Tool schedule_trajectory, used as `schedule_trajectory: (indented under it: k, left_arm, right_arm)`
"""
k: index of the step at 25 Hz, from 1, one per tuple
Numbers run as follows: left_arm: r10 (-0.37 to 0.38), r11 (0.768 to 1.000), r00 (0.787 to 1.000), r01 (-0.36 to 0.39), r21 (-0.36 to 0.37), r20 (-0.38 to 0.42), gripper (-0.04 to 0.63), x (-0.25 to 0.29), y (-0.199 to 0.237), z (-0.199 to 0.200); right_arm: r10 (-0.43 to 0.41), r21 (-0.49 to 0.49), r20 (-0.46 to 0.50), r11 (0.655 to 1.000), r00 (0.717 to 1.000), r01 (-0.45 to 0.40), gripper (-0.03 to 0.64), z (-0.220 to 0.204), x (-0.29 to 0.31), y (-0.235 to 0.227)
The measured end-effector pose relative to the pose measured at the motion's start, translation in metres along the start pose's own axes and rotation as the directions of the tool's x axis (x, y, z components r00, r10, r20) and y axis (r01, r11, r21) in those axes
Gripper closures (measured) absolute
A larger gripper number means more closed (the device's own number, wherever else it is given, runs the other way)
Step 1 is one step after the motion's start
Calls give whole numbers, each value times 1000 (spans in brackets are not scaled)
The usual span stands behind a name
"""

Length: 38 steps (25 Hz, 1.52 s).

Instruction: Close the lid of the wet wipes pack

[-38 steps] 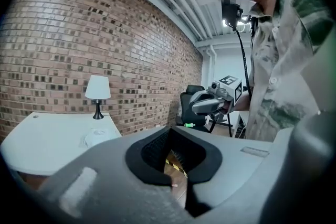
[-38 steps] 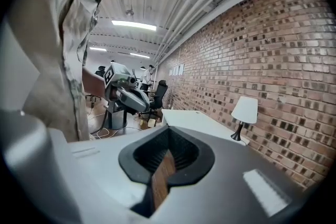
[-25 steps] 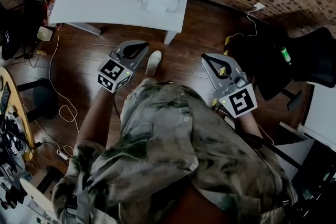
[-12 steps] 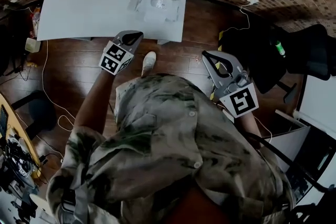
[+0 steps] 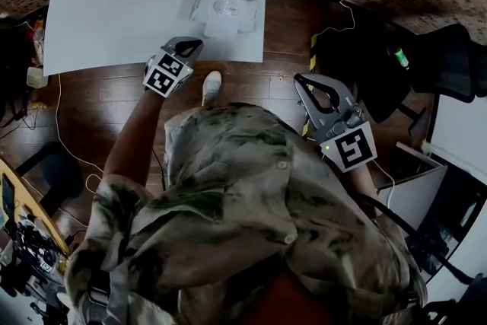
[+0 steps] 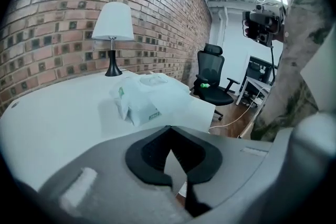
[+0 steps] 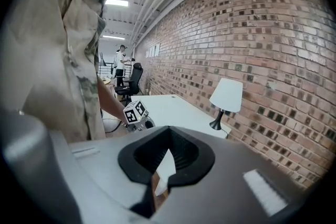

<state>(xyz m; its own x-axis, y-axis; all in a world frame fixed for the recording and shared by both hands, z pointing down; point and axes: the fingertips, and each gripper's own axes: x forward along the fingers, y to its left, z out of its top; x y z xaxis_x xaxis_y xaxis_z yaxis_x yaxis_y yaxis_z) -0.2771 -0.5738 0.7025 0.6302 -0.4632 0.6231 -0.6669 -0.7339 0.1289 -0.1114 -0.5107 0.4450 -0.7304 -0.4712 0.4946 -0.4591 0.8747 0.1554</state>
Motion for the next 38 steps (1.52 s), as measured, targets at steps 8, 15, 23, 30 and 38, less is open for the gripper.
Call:
schedule_trajectory:
  k: [8,15,23,30,38]
  left_arm:
    - [-64,998,997,64,6,-34,595,16,5,4]
    - [-100,995,995,100,27,-14,595,25,1,13]
    - [-122,992,989,119,37,89,595,4,-7,47]
    - [-137,989,981,129,70,137,595,2,-9,83]
    - [-134,988,984,124,89,116,595,20,0,103]
  right_arm:
    - [-29,18,-1,999,1000,29,611,3,7,-3]
    - [-62,47,-18,997,998,63,611,-3,6,-10]
    - [-75,60,-8,995,997,75,611,0,13,-14]
    - [-92,58,1,994,996,92,611,1,12,-16]
    - [-128,89,-3,988,992,128,611,-1,3,-22]
